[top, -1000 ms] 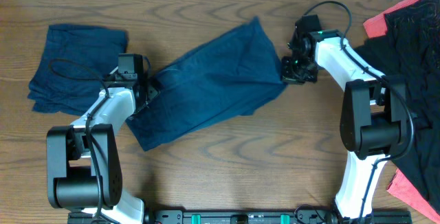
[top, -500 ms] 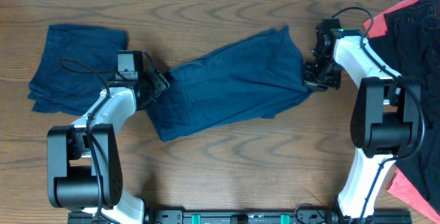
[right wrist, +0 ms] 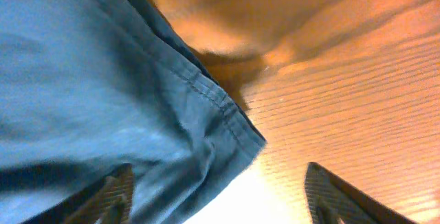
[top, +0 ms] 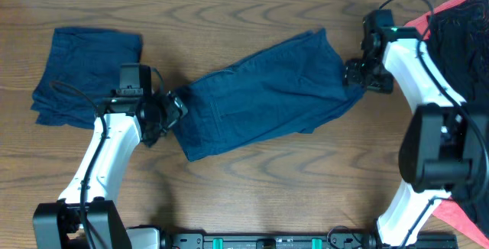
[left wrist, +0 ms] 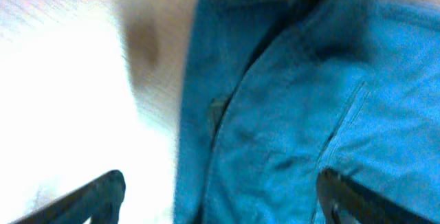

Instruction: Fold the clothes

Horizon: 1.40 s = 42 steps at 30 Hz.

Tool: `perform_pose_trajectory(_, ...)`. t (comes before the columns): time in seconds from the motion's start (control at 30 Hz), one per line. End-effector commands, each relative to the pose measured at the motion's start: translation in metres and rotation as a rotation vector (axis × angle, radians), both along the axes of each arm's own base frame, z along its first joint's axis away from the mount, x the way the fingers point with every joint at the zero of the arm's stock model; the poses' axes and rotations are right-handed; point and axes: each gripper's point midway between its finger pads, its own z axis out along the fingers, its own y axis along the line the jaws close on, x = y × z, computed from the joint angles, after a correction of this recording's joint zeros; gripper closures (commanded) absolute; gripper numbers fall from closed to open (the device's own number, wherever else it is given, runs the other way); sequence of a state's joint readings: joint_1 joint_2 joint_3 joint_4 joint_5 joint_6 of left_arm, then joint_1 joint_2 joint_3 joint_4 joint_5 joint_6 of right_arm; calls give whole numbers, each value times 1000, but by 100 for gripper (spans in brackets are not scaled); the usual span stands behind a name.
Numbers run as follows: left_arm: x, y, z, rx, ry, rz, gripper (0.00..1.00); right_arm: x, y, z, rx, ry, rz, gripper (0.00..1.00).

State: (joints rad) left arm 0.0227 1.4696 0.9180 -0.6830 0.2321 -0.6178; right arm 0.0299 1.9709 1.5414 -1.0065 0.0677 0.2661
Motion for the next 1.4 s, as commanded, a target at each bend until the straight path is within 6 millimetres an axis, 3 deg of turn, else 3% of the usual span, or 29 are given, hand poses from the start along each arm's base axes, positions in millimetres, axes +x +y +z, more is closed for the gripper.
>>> perform_pose_trajectory(0.0,-13,-6,-12,-49,72,46,8,3,-3,25,-14,-67,2,21)
perform_pose_trajectory(0.27,-9,-20,-40,-115,97,29,5,11,11,57,29,-173,62,22)
perform_pose_trajectory(0.4,-15,-21,-56,-125,165,45,4,11,11,59,28,-182,62,23)
perform_pose_trajectory(0.53,-14,-39,-69,-234,201,34,4,11,13,60,31,-183,65,23)
perform_pose_trajectory(0.6,-9,-51,-71,-297,190,11,16,12,15,60,38,-187,69,24)
perform_pose_trajectory(0.73,-3,-66,-72,-350,165,-38,58,16,29,61,83,-204,142,23)
perform_pose_trajectory(0.8,-2,-68,-70,-345,148,-73,91,17,41,63,114,-215,209,24)
perform_pose_trajectory(0.83,-3,-68,-70,-343,144,-85,94,18,47,63,129,-221,245,25)
perform_pose_trajectory(0.93,-4,-66,-63,-332,117,-134,94,21,70,68,190,-257,377,33)
perform_pose_trajectory(1.0,-6,-64,-54,-326,104,-161,94,25,83,72,219,-287,427,43)
perform_pose_trajectory(1.1,-9,-61,-32,-314,61,-200,94,32,100,77,256,-332,460,90)
perform_pose_trajectory(1.13,-9,-60,-25,-309,43,-205,94,33,110,79,293,-344,482,99)
perform_pose_trajectory(1.23,-9,-57,1,-278,-16,-209,95,28,138,80,379,-345,539,99)
perform_pose_trajectory(1.37,-11,-50,35,-243,-89,-203,94,20,163,63,387,-297,609,99)
